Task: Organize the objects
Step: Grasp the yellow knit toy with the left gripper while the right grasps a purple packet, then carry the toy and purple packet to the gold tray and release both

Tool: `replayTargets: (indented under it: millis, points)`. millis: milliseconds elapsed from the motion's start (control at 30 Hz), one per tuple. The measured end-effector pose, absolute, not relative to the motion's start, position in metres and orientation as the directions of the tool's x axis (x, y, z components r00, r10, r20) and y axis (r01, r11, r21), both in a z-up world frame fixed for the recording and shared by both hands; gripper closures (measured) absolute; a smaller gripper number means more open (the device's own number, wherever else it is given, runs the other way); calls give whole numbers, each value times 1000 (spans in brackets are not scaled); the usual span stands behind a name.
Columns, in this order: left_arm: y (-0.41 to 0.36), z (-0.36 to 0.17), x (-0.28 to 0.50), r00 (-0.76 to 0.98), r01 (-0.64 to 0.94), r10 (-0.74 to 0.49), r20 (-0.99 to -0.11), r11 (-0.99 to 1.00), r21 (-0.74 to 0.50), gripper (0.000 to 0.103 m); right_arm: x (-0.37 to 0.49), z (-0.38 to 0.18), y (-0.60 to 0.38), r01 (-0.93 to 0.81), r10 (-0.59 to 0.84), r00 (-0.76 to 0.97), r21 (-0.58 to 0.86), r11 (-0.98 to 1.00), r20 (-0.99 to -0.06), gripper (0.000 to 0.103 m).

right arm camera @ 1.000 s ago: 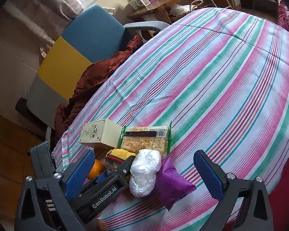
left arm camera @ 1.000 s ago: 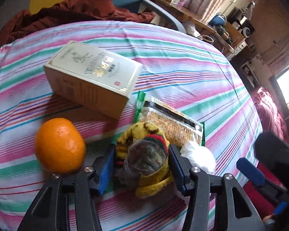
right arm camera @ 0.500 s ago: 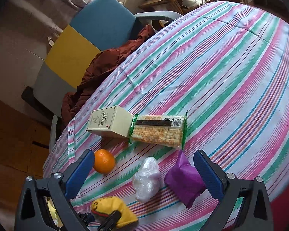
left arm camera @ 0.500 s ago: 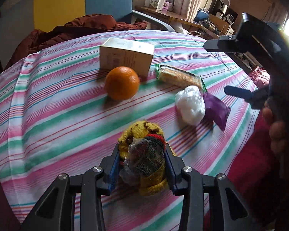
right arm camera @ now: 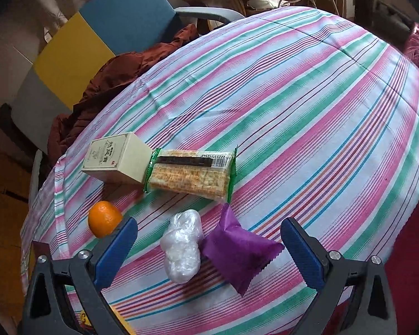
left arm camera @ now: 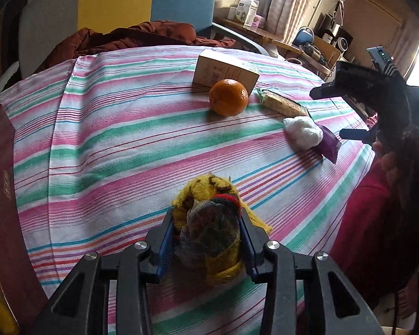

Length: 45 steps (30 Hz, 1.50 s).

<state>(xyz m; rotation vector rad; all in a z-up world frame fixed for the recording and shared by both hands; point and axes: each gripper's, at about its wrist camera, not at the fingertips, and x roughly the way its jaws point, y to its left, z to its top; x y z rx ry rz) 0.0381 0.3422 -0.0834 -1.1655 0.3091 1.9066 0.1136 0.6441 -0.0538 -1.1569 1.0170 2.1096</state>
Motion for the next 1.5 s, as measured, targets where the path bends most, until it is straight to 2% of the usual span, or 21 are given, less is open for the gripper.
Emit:
replayTargets:
  millis: [100,267,333,433,567,633,700,733,967,1067,1267,1500]
  points:
    - [339,-84,35,-176,-767,552,-815,-596,-238,61,114,-40,639,-699,78,-441,287,-655,-894,1]
    - [336,-85,35,-173,-765,563,-808,-594,-250,60,105,-44,623,-545,96,-242,54,-836,-966,4]
    - [334,-85,34,-167,-759,573,-802,-594,-266,60,100,-55,613,-474,128,-144,-45,-879,-981,21]
    - [333,-85,33,-161,-757,580,-799,-592,-277,60,90,-73,603,-394,174,-48,-141,-908,-984,38]
    - [332,-86,33,-158,-757,584,-796,-590,-282,60,74,-84,595,-343,214,-29,-191,-920,-976,40]
    - [332,-86,33,-161,-757,585,-795,-590,-280,60,71,-95,597,-342,189,-14,-173,-924,-982,41]
    - [332,-85,35,-167,-762,586,-793,-587,-274,59,74,-90,599,-355,157,-58,-126,-926,-986,51]
    - [332,-85,35,-169,-763,587,-792,-586,-272,59,77,-90,600,-362,143,-62,-111,-926,-988,52]
    - [331,-86,36,-180,-769,592,-786,-582,-263,59,96,-68,600,-427,143,-171,-57,-903,-975,53]
    - [331,-86,34,-176,-768,594,-785,-582,-267,59,108,-55,591,-444,109,-246,12,-896,-963,53]
    - [327,-83,37,-200,-758,582,-788,-602,-252,63,133,-39,560,-436,39,-367,135,-890,-929,53]
    - [315,-71,41,-259,-744,554,-792,-637,-202,65,115,-28,516,-372,-18,-472,218,-902,-882,53]
